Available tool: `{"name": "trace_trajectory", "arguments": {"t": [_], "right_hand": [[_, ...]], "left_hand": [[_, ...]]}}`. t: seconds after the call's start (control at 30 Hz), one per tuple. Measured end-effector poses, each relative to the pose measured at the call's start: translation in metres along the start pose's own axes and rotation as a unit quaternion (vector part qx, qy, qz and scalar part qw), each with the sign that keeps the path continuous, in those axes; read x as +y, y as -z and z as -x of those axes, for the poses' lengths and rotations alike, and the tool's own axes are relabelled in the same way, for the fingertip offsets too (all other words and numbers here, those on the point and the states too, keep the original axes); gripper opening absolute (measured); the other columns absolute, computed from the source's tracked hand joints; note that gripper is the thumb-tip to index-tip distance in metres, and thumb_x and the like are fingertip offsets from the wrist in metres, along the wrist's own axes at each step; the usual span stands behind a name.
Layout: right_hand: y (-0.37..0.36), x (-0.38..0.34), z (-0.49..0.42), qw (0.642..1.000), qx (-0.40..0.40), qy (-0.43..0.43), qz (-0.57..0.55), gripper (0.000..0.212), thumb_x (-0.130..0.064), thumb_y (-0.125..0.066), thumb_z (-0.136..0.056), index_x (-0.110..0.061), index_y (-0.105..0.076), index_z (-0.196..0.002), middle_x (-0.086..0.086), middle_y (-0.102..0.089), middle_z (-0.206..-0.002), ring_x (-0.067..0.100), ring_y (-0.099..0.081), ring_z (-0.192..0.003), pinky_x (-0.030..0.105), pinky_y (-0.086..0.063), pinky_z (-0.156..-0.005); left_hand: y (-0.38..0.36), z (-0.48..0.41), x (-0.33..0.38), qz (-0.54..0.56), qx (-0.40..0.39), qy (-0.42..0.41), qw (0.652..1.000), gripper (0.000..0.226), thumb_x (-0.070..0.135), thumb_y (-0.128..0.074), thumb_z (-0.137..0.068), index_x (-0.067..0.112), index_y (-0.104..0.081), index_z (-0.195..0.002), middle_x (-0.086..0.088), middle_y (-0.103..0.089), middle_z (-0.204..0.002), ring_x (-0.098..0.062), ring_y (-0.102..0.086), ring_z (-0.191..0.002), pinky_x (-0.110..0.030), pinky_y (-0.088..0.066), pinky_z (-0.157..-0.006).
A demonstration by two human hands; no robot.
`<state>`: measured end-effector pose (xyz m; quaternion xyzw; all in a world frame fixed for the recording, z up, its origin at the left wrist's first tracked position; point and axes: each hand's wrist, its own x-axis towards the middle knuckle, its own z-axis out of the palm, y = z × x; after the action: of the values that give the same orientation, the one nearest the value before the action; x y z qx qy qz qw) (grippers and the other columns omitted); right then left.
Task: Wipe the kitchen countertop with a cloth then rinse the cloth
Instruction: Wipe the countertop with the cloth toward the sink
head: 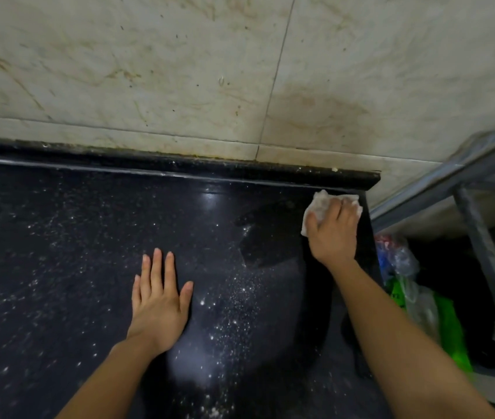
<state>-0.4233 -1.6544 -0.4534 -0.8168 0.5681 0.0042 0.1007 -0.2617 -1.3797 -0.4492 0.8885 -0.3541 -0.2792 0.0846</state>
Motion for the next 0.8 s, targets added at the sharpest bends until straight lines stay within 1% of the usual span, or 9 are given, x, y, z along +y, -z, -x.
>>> {"name": "trace_trajectory", "arguments": {"t": [0.1, 0.17, 0.3, 0.37, 0.43, 0.5, 0.67, 0.73, 0.8], "right_hand": [[-0.01, -0.044, -0.004, 0.995, -0.016, -0.094, -0.038, 0.074, -0.044, -0.027, -0.099, 0.006, -0.002, -0.147, 0.032, 0.002, -0.153, 0.042, 0.008, -0.142, 0.046, 0.011, -0.114], [-0.017, -0.078, 0.0, 0.994, -0.035, -0.09, -0.045, 0.073, -0.041, -0.023, -0.1, 0.008, 0.006, -0.145, 0.034, 0.009, -0.151, 0.044, 0.014, -0.141, 0.047, 0.016, -0.112], [-0.032, -0.129, 0.031, 0.99, -0.08, 0.116, -0.011, 0.068, -0.039, -0.018, -0.1, 0.001, 0.011, -0.147, 0.03, 0.013, -0.152, 0.041, 0.018, -0.141, 0.046, 0.015, -0.115], [-0.029, -0.12, 0.037, 0.966, -0.102, 0.237, 0.022, 0.064, -0.039, -0.016, -0.101, -0.006, 0.011, -0.149, 0.023, 0.014, -0.155, 0.034, 0.019, -0.142, 0.041, 0.016, -0.115], [-0.021, -0.09, 0.022, 0.943, -0.097, 0.314, 0.06, 0.06, -0.037, -0.011, -0.1, -0.008, 0.008, -0.149, 0.021, 0.01, -0.156, 0.032, 0.016, -0.143, 0.039, 0.015, -0.116], [-0.014, -0.046, 0.005, 0.951, -0.069, 0.293, 0.07, 0.066, -0.041, 0.0, -0.094, -0.006, 0.0, -0.15, 0.022, 0.002, -0.156, 0.035, 0.009, -0.144, 0.039, 0.013, -0.116], [-0.007, 0.05, -0.002, 0.993, -0.061, 0.085, 0.05, 0.077, -0.05, 0.007, -0.09, -0.002, -0.003, -0.15, 0.026, -0.001, -0.155, 0.037, 0.006, -0.144, 0.044, 0.006, -0.117], [-0.012, 0.046, 0.023, 0.995, -0.055, 0.067, 0.04, 0.078, -0.048, 0.008, -0.091, 0.002, -0.007, -0.149, 0.029, -0.005, -0.154, 0.039, 0.003, -0.144, 0.046, 0.004, -0.118], [-0.012, 0.033, 0.059, 0.994, -0.057, 0.098, 0.008, 0.073, -0.045, -0.004, -0.093, 0.002, -0.014, -0.148, 0.028, -0.01, -0.154, 0.038, -0.002, -0.144, 0.044, 0.001, -0.118]], "left_hand": [[-0.001, 0.0, 0.001, -0.004, 0.004, 0.005, 1.0, 0.061, 0.047, -0.009, -0.096, 0.024, 0.03, -0.137, 0.006, 0.041, -0.143, -0.01, 0.044, -0.128, -0.032, 0.023, -0.109], [-0.002, 0.0, 0.001, -0.01, 0.008, 0.007, 1.0, 0.061, 0.047, -0.01, -0.097, 0.023, 0.029, -0.137, 0.006, 0.04, -0.143, -0.011, 0.043, -0.129, -0.032, 0.022, -0.11], [-0.002, -0.001, 0.0, -0.007, 0.005, 0.009, 1.0, 0.063, 0.047, -0.012, -0.097, 0.022, 0.025, -0.142, 0.007, 0.039, -0.143, -0.01, 0.041, -0.131, -0.032, 0.021, -0.11], [-0.002, -0.001, 0.0, -0.006, 0.002, 0.007, 1.0, 0.064, 0.048, -0.012, -0.097, 0.021, 0.022, -0.145, 0.008, 0.037, -0.145, -0.009, 0.04, -0.131, -0.031, 0.022, -0.11], [-0.001, -0.002, -0.001, -0.007, -0.002, 0.006, 1.0, 0.065, 0.048, -0.012, -0.097, 0.021, 0.02, -0.146, 0.007, 0.036, -0.146, -0.009, 0.04, -0.131, -0.031, 0.022, -0.11], [-0.001, -0.002, -0.002, -0.006, -0.004, 0.005, 1.0, 0.065, 0.048, -0.012, -0.097, 0.021, 0.021, -0.145, 0.007, 0.037, -0.146, -0.009, 0.041, -0.13, -0.031, 0.022, -0.11], [-0.002, -0.002, -0.001, -0.011, -0.004, 0.004, 1.0, 0.065, 0.049, -0.01, -0.096, 0.021, 0.022, -0.145, 0.006, 0.037, -0.147, -0.011, 0.041, -0.131, -0.032, 0.022, -0.11], [-0.001, -0.001, -0.001, -0.013, -0.009, 0.003, 1.0, 0.065, 0.049, -0.01, -0.096, 0.02, 0.021, -0.146, 0.004, 0.036, -0.149, -0.011, 0.04, -0.132, -0.033, 0.021, -0.111], [0.001, 0.0, 0.0, -0.01, -0.018, 0.004, 1.0, 0.066, 0.049, -0.011, -0.097, 0.019, 0.021, -0.146, 0.003, 0.035, -0.149, -0.011, 0.04, -0.131, -0.034, 0.02, -0.112]]}}
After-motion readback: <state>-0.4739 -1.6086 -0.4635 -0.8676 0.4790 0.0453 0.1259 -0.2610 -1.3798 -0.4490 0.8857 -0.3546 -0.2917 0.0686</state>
